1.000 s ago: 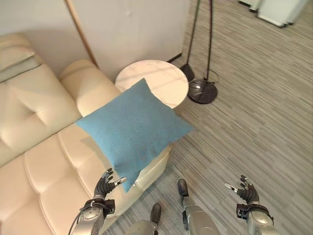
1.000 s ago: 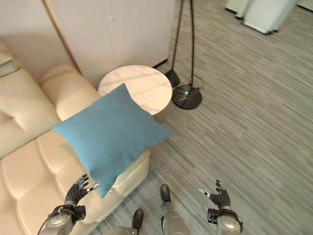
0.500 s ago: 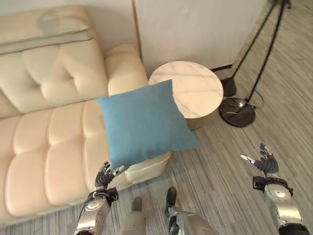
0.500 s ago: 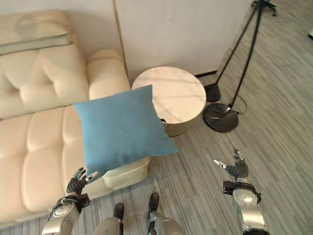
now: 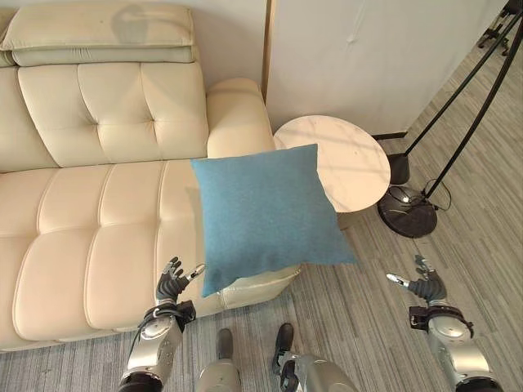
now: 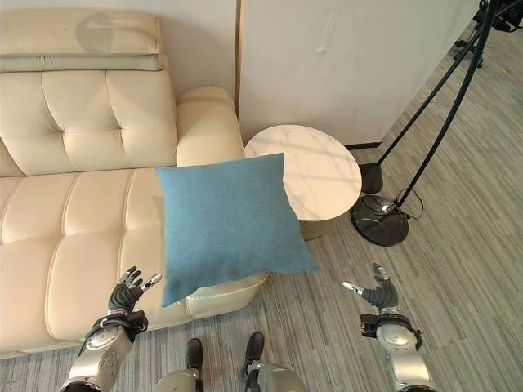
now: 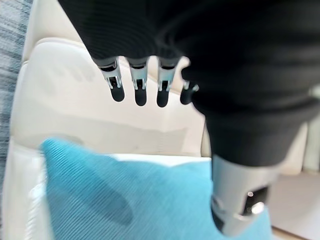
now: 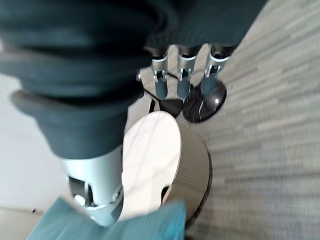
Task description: Pick up all the scattered cushions and arrange them neatly on the sofa.
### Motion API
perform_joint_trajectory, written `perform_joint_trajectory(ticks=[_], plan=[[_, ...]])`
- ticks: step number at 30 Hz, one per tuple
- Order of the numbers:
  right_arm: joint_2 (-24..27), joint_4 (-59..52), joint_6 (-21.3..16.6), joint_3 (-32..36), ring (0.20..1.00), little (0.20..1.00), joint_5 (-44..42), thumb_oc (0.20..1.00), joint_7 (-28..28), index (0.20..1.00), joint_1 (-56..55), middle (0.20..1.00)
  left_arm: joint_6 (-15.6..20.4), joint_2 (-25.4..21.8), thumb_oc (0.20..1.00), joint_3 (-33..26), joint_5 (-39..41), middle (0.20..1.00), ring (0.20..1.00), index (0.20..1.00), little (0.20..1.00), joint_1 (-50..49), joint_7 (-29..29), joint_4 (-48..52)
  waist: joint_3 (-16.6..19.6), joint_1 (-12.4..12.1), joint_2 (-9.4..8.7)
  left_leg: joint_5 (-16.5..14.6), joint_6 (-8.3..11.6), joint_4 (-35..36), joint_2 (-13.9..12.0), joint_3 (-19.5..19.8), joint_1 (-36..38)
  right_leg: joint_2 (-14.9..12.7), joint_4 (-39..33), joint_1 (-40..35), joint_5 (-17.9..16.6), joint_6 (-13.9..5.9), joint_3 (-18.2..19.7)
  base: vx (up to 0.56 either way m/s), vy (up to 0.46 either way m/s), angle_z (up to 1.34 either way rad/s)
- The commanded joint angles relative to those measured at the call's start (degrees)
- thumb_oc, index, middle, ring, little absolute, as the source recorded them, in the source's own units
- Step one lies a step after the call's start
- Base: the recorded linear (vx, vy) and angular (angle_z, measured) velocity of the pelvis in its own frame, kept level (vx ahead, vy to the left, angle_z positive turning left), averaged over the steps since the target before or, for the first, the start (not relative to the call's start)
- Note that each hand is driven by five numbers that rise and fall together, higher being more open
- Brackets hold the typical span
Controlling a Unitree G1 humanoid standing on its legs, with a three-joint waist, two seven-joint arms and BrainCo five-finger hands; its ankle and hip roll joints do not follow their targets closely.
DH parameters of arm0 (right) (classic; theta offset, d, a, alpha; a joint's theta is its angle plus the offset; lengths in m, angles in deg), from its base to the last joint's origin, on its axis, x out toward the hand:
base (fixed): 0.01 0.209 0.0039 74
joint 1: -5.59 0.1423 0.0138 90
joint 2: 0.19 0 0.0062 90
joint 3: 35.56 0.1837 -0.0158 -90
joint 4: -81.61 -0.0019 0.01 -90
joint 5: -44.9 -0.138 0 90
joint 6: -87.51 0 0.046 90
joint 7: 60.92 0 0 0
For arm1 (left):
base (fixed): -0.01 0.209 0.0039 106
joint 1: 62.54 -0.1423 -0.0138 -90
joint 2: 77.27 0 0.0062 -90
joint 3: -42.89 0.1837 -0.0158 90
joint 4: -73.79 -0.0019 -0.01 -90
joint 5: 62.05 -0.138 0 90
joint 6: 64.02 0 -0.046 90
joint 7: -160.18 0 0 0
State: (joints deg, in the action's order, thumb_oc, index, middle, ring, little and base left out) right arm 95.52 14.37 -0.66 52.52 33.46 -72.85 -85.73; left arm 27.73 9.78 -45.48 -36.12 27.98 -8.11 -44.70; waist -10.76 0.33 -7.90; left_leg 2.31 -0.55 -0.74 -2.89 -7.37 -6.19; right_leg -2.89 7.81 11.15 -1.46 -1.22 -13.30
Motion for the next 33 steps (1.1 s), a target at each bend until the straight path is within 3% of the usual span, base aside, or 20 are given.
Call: perform_joint_trajectory(ticks=[1, 6, 8, 15, 22, 23, 25, 27, 28, 33], plan=[[-0.31, 1.84, -1.32, -2.83, 1.0, 1.0, -2.08, 1.0, 0.53, 1.0, 5.5, 1.0, 1.46, -3.91, 1.0, 2.19, -1.52, 1.0, 1.0, 1.0, 1.0, 4.21, -1.57, -2.42, 0.72, -0.53, -0.59, -3.25, 0.43, 1.68, -0.37, -0.5, 1.42, -4.17, 2.7, -2.39, 3.53, -6.08, 5.93, 0.07, 0.05, -0.22], [-2.77, 4.28, -1.98, -9.52, 1.0, 1.0, -4.42, 1.0, 0.48, 1.0, 11.84, 1.0, 2.01, -2.64, 1.0, 7.36, -0.78, 1.0, 1.0, 1.0, 1.0, 12.67, -1.49, -9.35, -0.63, -0.06, -1.56, -3.28, 0.7, 1.59, 0.84, 0.07, 0.54, -2.33, -4.81, -2.03, 1.38, -5.31, 8.46, 0.03, 0.005, 0.02], [-3.45, 4.25, -2.33, -10.98, 1.0, 1.0, -5.04, 1.0, 0.27, 1.0, 13.15, 1.0, 2.06, -1.91, 1.0, 8.56, -0.53, 1.0, 1.0, 1.0, 1.0, 14.48, -1.38, -10.3, -1.39, -0.2, -1.65, -3.1, 0.74, 1.37, 0.6, 0.08, -0.39, -2.21, -4.93, -1.53, 1.16, -5.0, 8.5, -0.08, -0.034, -0.04], [-9.46, 5.26, -3.46, -21.62, 1.0, 1.0, -9.79, 1.0, -1.59, 1.0, 25.01, 1.0, 2.89, 3.89, 1.0, 16.73, 4.8, 1.0, 1.0, 1.0, 1.0, 26.65, 0.94, -16.04, -9.06, -0.52, -1.74, -1.56, 1.52, -2.72, -0.19, 2.54, -10.53, -2.28, -3.44, 5.74, 0.19, -3.94, 7.06, -0.16, -0.037, 0.08], [-14.47, 7.03, -5.32, -27.73, 1.0, 1.0, -17.84, 1.0, -1.88, 1.0, 32.47, 1.0, 3.66, 7.69, 1.0, 21.23, 8.36, 1.0, 1.0, 1.0, 1.0, 33.13, 1.76, -17.43, -12.88, -1.14, -1.8, -0.06, 2.38, -3.74, -0.24, 3.92, -15.38, -2.65, -2.59, 9.89, -0.46, -3.65, 6.05, -0.06, -0.016, 0.06], [-14.8, 6.7, -5.6, -28.09, 1.0, 1.0, -18.91, 1.0, -1.45, 1.0, 32.83, 1.0, 3.74, 8.18, 0.95, 21.5, 9.13, 0.95, 0.95, 0.95, 0.95, 33.25, 1.57, -16.81, -13.22, -1.22, -1.8, 0.11, 2.45, -3.63, -0.22, 3.96, -15.65, -2.62, -2.68, 10.2, -0.52, -3.68, 5.85, -0.02, -0.006, 0.07], [-15.74, 6.25, -6.66, -28.38, 1.0, 1.0, -22.2, 1.0, -0.6, 1.0, 32.48, 1.0, 4.64, 9.18, 0.2, 21.91, 11.65, 0.2, 0.2, 0.2, 0.2, 32.82, 1.31, -14.26, -13.8, -1.37, -1.76, 0.39, 2.57, -3.31, -0.17, 4.05, -16.09, -2.64, -2.86, 10.62, -0.64, -3.71, 5.7, -0.01, -0.005, 0.08], [-16.54, 5.62, -7.85, -27.93, 1.0, 1.0, -25.51, 1.0, 0.29, 1.0, 31.8, 1.0, 5.13, 10.51, 0.2, 22.14, 15.26, 0.2, 0.2, 0.2, 0.2, 31.92, 0.3, -11.32, -14.29, -1.47, -1.62, 0.69, 2.65, -2.82, -0.09, 4.18, -16.17, -2.66, -3.18, 10.63, -0.71, -3.75, 5.6, 0.0, -0.001, 0.07], [-17.02, 5.1, -8.5, -27.68, 0.2, 0.2, -27.16, 0.2, 0.95, 0.2, 31.13, 0.2, 5.25, 11.39, 0.2, 22.32, 17.25, 0.2, 0.2, 0.2, 0.2, 31.29, -0.28, -9.61, -14.47, -1.54, -1.55, 0.83, 2.68, -2.46, -0.09, 4.21, -16.05, -2.66, -3.28, 10.6, -0.75, -3.81, 5.6, 0.01, 0.001, 0.05], [-17.94, 1.72, -11.37, -26.2, 0.2, 0.2, -31.63, 0.2, 2.72, 0.2, 28.82, 0.2, 6.39, 13.15, 0.2, 22.95, 23.8, 0.2, 0.2, 0.2, 0.2, 28.53, -2.81, -2.92, -14.23, -1.67, -1.14, 1.19, 2.75, -0.3, -0.07, 4.24, -14.55, -2.62, -4.1, 9.69, -0.77, -4.14, 5.49, 0.0, 0.002, 0.01]])
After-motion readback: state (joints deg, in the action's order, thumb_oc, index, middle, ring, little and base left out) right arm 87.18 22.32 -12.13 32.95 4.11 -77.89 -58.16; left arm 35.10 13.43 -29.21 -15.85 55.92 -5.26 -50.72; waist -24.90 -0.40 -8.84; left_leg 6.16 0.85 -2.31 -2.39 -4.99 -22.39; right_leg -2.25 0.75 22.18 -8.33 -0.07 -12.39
